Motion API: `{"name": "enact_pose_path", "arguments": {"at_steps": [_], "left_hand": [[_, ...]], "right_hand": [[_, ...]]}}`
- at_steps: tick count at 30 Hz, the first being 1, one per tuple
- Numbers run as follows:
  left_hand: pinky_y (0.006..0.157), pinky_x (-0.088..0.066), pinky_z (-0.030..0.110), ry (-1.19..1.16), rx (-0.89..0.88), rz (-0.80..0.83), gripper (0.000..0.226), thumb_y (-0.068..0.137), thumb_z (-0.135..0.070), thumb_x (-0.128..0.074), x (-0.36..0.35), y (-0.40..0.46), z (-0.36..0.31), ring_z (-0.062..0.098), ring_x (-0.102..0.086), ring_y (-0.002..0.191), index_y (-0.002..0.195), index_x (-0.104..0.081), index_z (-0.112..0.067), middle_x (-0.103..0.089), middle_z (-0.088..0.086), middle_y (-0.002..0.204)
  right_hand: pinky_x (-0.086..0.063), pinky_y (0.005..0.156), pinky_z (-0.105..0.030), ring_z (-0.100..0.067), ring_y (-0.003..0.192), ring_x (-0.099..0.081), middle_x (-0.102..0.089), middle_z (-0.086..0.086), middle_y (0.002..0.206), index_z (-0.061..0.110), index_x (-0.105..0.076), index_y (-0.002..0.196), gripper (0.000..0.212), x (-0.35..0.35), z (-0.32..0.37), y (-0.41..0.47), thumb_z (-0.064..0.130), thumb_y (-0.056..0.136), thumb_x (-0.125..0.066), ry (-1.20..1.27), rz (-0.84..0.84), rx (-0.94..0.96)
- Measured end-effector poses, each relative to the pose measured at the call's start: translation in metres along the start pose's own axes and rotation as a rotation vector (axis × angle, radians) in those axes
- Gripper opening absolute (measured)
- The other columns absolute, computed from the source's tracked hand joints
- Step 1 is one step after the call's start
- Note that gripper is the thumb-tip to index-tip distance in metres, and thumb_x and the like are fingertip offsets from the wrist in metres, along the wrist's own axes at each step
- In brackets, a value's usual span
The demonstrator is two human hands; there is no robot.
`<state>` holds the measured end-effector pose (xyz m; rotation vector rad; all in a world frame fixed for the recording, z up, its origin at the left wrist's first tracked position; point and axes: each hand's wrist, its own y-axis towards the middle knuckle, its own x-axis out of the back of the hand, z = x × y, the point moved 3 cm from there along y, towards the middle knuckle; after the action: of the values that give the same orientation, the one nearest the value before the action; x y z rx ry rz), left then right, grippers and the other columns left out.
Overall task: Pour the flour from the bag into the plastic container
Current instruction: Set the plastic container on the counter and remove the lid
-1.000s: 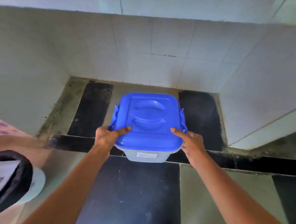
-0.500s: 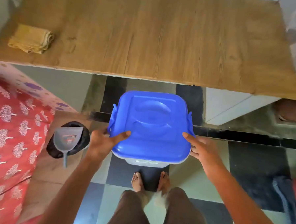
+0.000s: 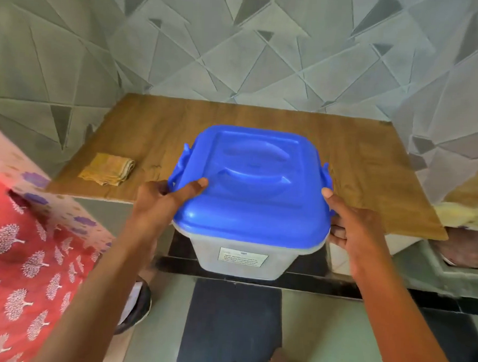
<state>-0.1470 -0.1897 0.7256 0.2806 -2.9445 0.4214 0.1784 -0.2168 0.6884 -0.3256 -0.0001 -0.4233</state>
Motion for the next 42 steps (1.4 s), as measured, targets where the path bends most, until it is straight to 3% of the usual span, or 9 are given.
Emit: {"name": "enact_pose_path", "arguments": {"at_steps": [5,8,13,19,24,31,35,39,42], "left_hand": [[0.085,-0.059,0.043,-0.006,-0.011,0.025,0.046,0.069,-0.044,-0.088,-0.014,0.062,-0.037,0.021,-0.074,0.084,0.097,-0.078,-0.009,-0.080,0.009,0.099],[0.088,-0.059,0.046,-0.022,-0.021,0.024,0.059,0.066,-0.046,-0.088,-0.031,0.104,-0.053,0.021,-0.075,0.082,0.102,-0.075,-0.001,-0.079,0.010,0.099],[0.086,-0.061,0.044,-0.035,-0.039,0.014,0.036,0.076,-0.035,-0.086,-0.071,0.175,-0.077,0.021,-0.075,0.081,0.095,-0.075,-0.006,-0.080,0.009,0.097],[0.086,-0.062,0.048,-0.033,-0.045,0.023,0.029,0.078,-0.032,-0.086,-0.117,0.262,-0.093,0.023,-0.078,0.085,0.092,-0.077,-0.008,-0.081,0.007,0.090],[0.069,-0.061,0.035,-0.063,-0.045,-0.009,0.026,0.079,-0.029,-0.085,-0.148,0.322,-0.102,0.016,-0.076,0.072,0.091,-0.077,-0.008,-0.079,0.001,0.080],[0.065,-0.058,0.030,-0.025,-0.029,0.012,0.027,0.080,-0.029,-0.085,-0.159,0.379,-0.098,0.012,-0.076,0.070,0.094,-0.076,-0.008,-0.080,0.000,0.081],[0.063,-0.057,0.030,0.037,-0.031,0.065,0.035,0.080,-0.038,-0.084,-0.158,0.392,-0.087,0.012,-0.076,0.070,0.096,-0.076,-0.008,-0.080,-0.001,0.080],[0.073,-0.062,0.036,0.040,0.005,0.145,0.039,0.083,-0.040,-0.081,-0.155,0.399,-0.091,0.015,-0.075,0.085,0.110,-0.070,-0.014,-0.078,0.003,0.101],[0.082,-0.049,0.032,0.173,-0.082,0.094,0.064,0.086,-0.047,-0.077,-0.156,0.408,-0.103,0.018,-0.064,0.104,0.136,-0.054,-0.013,-0.062,-0.007,0.119]], "right_hand": [[-0.057,0.052,-0.023,-0.024,0.078,-0.069,-0.073,-0.018,0.090,-0.004,-0.069,0.108,0.066,-0.020,0.036,0.062,0.053,0.077,-0.079,0.056,-0.064,0.025],[-0.055,0.050,-0.021,-0.026,0.084,-0.074,-0.075,-0.018,0.098,-0.003,-0.068,0.114,0.086,-0.033,0.051,0.109,0.066,0.063,-0.077,0.065,-0.040,0.023],[-0.056,0.057,-0.027,-0.024,0.071,-0.066,-0.063,-0.010,0.075,0.007,-0.067,0.085,0.046,-0.047,0.074,0.194,0.050,0.076,-0.079,0.092,-0.076,0.064],[-0.056,0.053,-0.026,-0.023,0.070,-0.065,-0.063,-0.011,0.076,0.000,-0.070,0.091,0.051,-0.058,0.096,0.297,0.048,0.077,-0.080,0.068,-0.070,0.037],[-0.059,0.061,-0.031,-0.028,0.085,-0.074,-0.074,-0.014,0.093,-0.001,-0.069,0.107,0.057,-0.076,0.112,0.365,0.048,0.080,-0.079,0.042,-0.028,0.011],[-0.057,0.064,-0.034,-0.026,0.071,-0.068,-0.069,-0.012,0.077,0.002,-0.070,0.088,0.037,-0.096,0.114,0.409,0.039,0.087,-0.076,0.008,-0.003,-0.010],[-0.058,0.064,-0.033,-0.026,0.073,-0.071,-0.073,-0.010,0.079,0.006,-0.073,0.091,0.030,-0.101,0.103,0.409,0.036,0.091,-0.072,-0.022,0.022,-0.025],[-0.060,0.069,-0.035,-0.027,0.083,-0.075,-0.077,-0.012,0.088,0.011,-0.076,0.092,0.036,-0.100,0.102,0.413,0.047,0.088,-0.072,-0.076,0.007,-0.022],[-0.060,0.078,-0.042,-0.024,0.084,-0.074,-0.076,-0.002,0.088,0.022,-0.076,0.088,0.052,-0.103,0.112,0.419,0.072,0.080,-0.064,-0.189,-0.056,0.067]]}}
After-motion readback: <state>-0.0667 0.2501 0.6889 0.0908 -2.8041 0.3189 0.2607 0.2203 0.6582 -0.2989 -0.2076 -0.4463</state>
